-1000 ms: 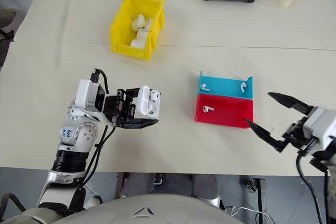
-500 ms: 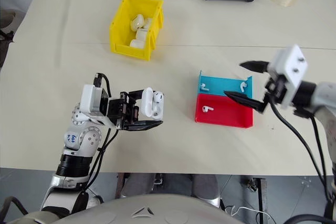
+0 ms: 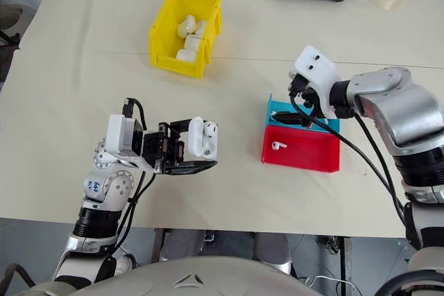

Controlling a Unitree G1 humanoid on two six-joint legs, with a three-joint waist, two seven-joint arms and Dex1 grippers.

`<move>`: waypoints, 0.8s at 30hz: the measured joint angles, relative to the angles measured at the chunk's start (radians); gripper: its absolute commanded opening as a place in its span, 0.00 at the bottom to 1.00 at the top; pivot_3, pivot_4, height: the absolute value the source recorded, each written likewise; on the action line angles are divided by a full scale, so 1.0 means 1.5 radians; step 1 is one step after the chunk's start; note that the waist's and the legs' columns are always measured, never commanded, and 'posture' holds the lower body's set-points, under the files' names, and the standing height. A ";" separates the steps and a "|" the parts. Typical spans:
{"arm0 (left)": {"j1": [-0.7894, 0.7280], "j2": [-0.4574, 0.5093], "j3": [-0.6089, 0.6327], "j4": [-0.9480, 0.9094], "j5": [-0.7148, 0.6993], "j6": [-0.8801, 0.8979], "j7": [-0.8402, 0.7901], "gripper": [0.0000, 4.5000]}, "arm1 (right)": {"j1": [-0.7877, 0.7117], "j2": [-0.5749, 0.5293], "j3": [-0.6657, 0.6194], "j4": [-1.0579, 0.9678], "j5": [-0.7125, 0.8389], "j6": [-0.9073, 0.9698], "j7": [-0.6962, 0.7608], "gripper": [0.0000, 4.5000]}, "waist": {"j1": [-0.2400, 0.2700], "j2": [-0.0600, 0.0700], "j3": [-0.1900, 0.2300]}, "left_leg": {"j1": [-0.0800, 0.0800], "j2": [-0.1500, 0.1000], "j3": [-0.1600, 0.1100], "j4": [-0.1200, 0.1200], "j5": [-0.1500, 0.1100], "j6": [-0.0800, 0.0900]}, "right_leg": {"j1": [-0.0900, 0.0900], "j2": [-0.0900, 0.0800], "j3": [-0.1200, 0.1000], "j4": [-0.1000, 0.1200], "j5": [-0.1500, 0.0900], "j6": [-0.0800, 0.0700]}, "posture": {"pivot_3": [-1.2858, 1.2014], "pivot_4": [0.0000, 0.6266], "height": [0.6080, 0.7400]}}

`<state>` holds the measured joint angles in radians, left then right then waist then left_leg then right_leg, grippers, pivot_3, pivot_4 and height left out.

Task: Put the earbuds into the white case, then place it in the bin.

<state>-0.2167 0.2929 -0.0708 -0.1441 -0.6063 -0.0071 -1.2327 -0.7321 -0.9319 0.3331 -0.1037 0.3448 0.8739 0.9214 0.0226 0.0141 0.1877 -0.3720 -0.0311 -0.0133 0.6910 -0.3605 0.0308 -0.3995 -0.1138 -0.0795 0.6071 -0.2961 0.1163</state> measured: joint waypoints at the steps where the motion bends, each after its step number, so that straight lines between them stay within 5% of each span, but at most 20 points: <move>1: 0.000 0.000 0.000 0.000 0.000 0.000 0.001 0.61 | -0.005 0.001 0.010 0.010 -0.012 -0.009 0.007 0.99 | 0.000 0.000 0.000 | 0.000 0.000 0.000 0.000 0.000 0.000 | 0.000 0.000 0.000 0.000 0.000 0.000 | 0.52 0.24 1.00; 18: 0.009 0.004 0.002 -0.008 0.000 0.000 0.016 0.61 | -0.030 0.084 0.057 0.064 -0.112 -0.032 0.066 0.99 | 0.000 0.000 0.000 | 0.000 0.000 0.000 0.003 0.000 0.000 | 0.001 0.000 0.000 0.002 0.000 0.000 | 0.52 0.24 1.00; 24: 0.009 0.011 0.003 -0.008 0.000 0.000 0.020 0.61 | -0.031 0.087 0.062 0.070 -0.132 -0.056 0.085 0.64 | -0.001 0.000 0.000 | 0.000 0.000 0.000 0.003 0.000 0.000 | 0.001 0.000 0.000 0.002 0.000 0.000 | 0.52 0.24 1.00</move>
<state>-0.2037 0.3088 -0.0669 -0.1565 -0.6060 -0.0078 -1.2026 -0.7787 -0.8008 0.4259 0.0011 0.1475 0.7906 1.0485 0.0213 0.0141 0.1877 -0.3718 -0.0311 -0.0138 0.6951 -0.3603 0.0310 -0.3986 -0.1139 -0.0793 0.6100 -0.2957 0.1169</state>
